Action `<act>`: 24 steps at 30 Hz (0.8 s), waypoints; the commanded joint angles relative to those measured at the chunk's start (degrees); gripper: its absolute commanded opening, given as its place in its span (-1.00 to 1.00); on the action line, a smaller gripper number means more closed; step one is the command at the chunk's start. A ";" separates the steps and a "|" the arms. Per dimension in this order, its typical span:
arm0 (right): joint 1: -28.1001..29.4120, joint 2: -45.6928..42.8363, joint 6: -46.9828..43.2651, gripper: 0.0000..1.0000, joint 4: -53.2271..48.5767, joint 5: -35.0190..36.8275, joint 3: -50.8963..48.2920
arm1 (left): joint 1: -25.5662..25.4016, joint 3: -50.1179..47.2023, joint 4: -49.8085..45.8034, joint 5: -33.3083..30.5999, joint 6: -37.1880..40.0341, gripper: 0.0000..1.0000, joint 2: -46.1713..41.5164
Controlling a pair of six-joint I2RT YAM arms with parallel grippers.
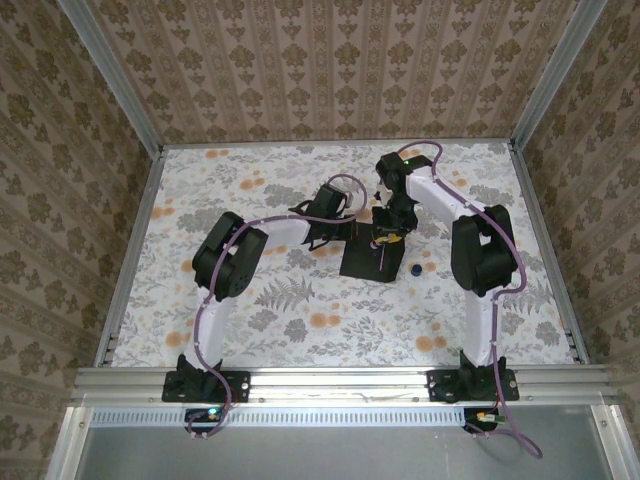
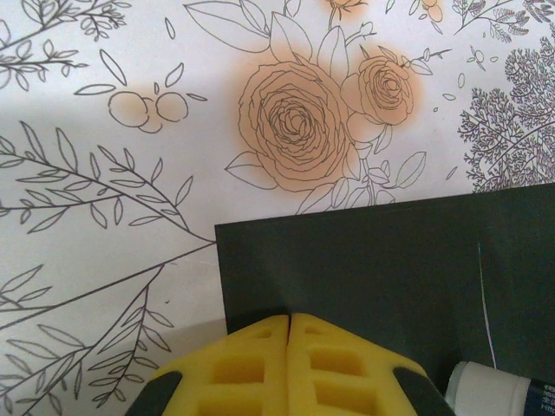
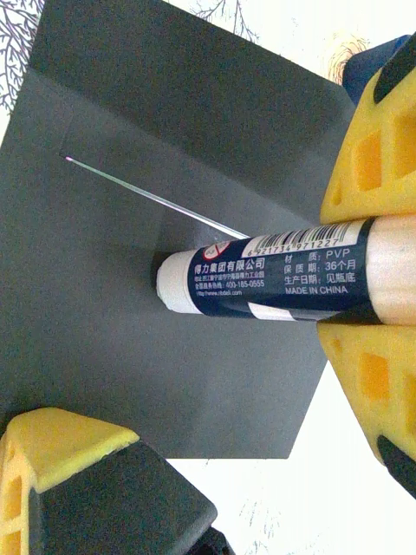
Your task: Place the letter into the envelope and seal it
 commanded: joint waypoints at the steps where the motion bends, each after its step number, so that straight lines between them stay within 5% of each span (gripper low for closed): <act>1: 0.21 -0.86 -0.61 -0.85 -2.41 1.05 -1.33 | -0.91 -1.95 -6.70 -0.05 0.00 -1.00 0.60; 13: 2.70 -6.91 0.21 -0.84 -3.16 -0.81 -8.13 | -0.91 -2.17 -6.52 -0.05 -0.62 -1.00 0.34; 24: 0.96 -0.68 -1.99 -0.85 -3.63 2.19 -3.06 | -0.88 -2.17 -6.85 -0.12 -0.56 -1.00 0.25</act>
